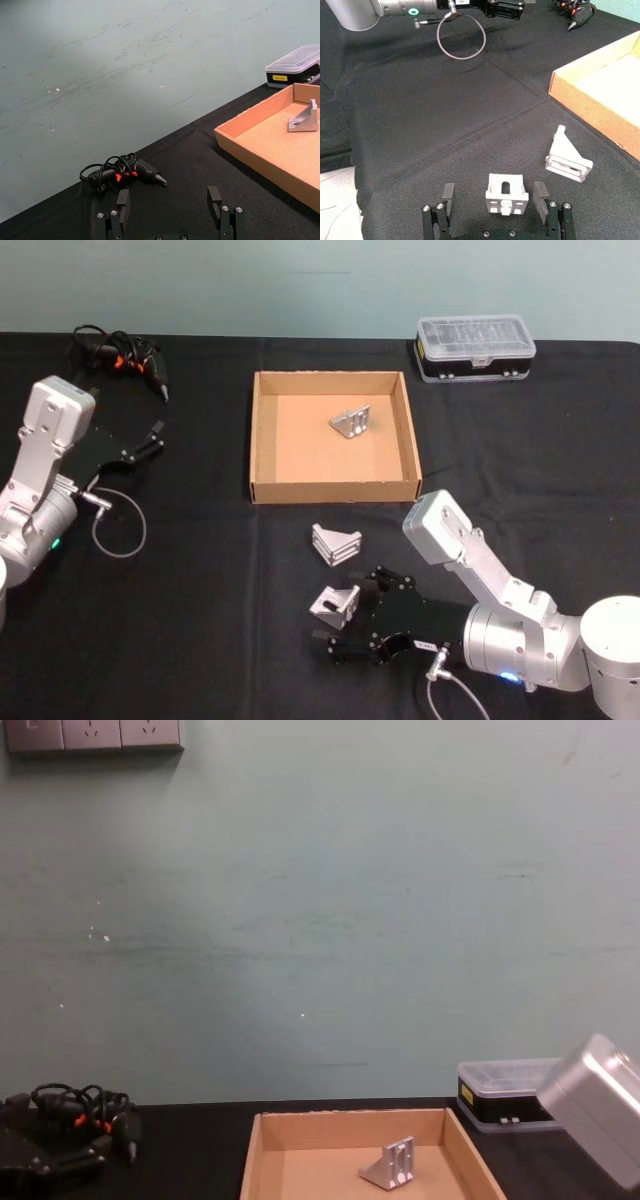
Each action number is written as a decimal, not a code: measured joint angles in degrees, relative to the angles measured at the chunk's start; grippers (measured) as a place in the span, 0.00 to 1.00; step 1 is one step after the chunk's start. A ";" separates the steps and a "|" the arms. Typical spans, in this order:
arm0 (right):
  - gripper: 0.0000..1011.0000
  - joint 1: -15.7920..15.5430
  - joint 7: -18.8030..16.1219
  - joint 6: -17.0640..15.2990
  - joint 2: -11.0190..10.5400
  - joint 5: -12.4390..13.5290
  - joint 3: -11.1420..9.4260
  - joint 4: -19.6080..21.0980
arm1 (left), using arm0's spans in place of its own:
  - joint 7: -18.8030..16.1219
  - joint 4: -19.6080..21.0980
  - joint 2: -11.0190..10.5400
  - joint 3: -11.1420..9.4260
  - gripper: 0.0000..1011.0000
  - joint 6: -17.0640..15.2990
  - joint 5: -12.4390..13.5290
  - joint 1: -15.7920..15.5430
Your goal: Use one hand to pick up the angle iron from the table and place it into the box.
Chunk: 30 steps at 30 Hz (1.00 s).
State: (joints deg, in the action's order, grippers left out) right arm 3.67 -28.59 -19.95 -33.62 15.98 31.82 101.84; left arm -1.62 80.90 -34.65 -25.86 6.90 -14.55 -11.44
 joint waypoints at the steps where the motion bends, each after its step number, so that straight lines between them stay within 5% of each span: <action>1: 0.98 -0.01 0.00 0.00 0.00 0.00 0.00 0.00 | 0.00 0.00 0.00 0.00 1.00 0.00 0.00 0.00; 20: 0.48 0.33 -0.17 0.41 0.49 -0.46 0.12 -0.03 | 0.00 0.00 0.00 0.00 1.00 0.00 0.00 0.00; 30: 0.47 0.58 -0.42 0.64 0.63 -0.22 0.27 -0.20 | 0.00 0.00 0.00 0.00 1.00 0.00 0.00 0.00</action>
State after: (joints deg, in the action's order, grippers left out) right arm 4.25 -29.01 -19.31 -32.99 15.76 32.08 101.64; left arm -1.62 80.90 -34.65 -25.86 6.90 -14.55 -11.43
